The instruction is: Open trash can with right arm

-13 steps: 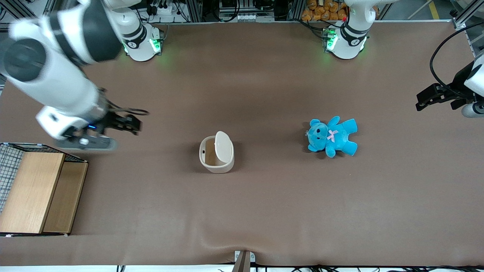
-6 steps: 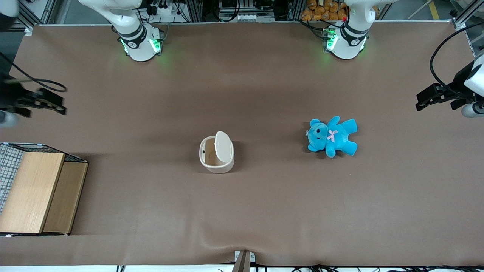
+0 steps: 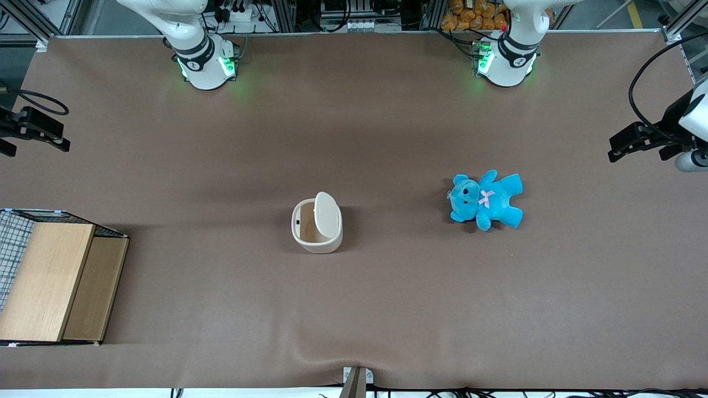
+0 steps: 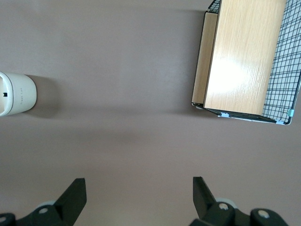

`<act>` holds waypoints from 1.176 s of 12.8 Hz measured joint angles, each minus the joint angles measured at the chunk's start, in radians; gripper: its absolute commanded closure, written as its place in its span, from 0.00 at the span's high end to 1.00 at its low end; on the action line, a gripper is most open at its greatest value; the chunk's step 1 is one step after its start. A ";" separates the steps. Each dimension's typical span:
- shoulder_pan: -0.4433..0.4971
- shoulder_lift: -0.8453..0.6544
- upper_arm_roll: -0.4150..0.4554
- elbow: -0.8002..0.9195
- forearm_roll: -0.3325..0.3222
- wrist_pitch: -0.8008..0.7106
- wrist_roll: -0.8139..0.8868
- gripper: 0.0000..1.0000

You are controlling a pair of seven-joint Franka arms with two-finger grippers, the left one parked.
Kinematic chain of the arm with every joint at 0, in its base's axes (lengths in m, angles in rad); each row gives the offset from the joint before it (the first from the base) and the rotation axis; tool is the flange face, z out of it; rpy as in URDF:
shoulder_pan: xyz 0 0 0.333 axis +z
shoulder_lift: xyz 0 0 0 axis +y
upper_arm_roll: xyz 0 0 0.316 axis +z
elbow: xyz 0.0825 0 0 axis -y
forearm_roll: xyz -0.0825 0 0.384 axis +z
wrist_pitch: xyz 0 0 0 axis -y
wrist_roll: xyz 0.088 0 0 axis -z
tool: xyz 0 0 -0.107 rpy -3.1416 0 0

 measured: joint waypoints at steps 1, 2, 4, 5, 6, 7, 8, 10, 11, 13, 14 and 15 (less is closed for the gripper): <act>-0.001 -0.006 0.000 -0.012 0.002 0.007 -0.001 1.00; -0.002 -0.008 0.000 -0.018 0.002 0.010 -0.003 1.00; -0.008 -0.008 0.000 -0.019 0.003 0.011 -0.004 1.00; -0.012 -0.008 0.000 -0.020 0.007 0.011 -0.005 1.00; -0.016 -0.008 0.000 -0.020 0.016 0.011 -0.006 1.00; -0.020 -0.008 0.000 -0.020 0.029 0.011 -0.007 1.00; -0.024 -0.008 0.000 -0.020 0.035 0.011 -0.007 1.00; -0.026 -0.009 0.000 -0.020 0.037 0.011 -0.007 1.00; -0.026 -0.009 0.000 -0.020 0.037 0.011 -0.007 1.00; -0.026 -0.009 0.000 -0.020 0.037 0.011 -0.007 1.00; -0.026 -0.009 0.000 -0.020 0.037 0.010 -0.007 1.00; -0.026 -0.010 0.000 -0.020 0.037 0.010 -0.008 1.00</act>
